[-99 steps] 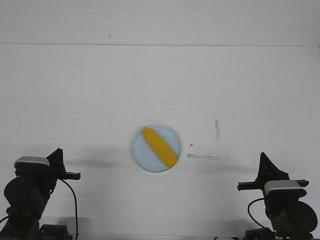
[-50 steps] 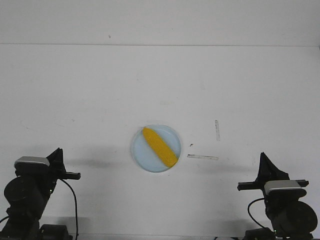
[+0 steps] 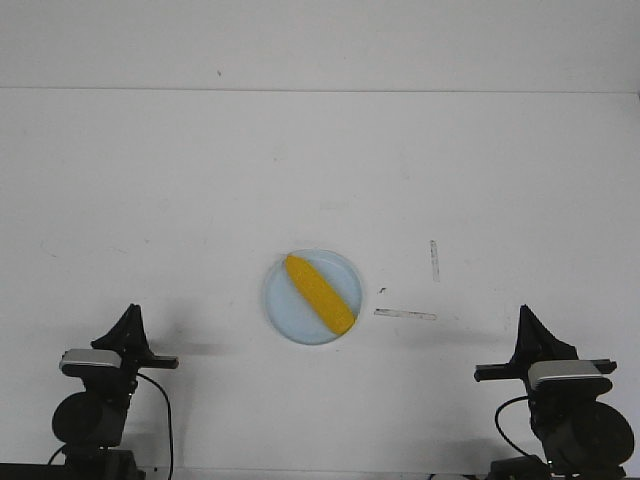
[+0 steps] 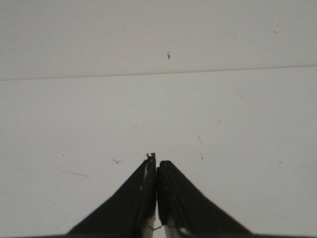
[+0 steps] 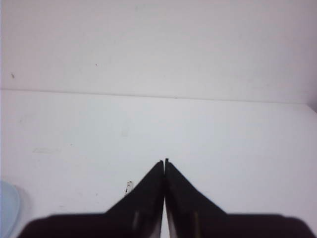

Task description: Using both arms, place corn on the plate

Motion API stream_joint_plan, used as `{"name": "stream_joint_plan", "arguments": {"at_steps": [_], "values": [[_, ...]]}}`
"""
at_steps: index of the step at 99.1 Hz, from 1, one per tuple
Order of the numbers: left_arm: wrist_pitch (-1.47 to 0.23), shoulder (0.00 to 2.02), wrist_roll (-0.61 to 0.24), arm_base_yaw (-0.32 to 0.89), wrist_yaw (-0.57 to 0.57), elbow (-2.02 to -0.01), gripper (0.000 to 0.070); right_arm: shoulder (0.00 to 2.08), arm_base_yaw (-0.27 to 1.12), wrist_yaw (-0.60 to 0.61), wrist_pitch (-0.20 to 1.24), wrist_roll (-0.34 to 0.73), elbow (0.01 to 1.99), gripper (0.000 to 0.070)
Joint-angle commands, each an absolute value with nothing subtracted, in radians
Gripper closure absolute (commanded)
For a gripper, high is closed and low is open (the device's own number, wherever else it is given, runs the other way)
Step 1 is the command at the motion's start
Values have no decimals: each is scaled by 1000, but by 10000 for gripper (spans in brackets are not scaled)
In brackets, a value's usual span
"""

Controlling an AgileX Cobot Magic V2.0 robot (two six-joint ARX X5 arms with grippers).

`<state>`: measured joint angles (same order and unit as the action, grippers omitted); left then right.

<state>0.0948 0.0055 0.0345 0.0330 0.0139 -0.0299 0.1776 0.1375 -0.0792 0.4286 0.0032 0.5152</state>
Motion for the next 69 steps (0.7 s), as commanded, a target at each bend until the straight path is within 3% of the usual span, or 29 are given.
{"name": "stream_joint_plan", "arguments": {"at_steps": [1,69], "values": [[113,4,30,32,8,-13,700,176,140,-80,419,-2,520,700],[74,3,30,32,8,-14,700,176,140,-80,397,-2,520,700]]}}
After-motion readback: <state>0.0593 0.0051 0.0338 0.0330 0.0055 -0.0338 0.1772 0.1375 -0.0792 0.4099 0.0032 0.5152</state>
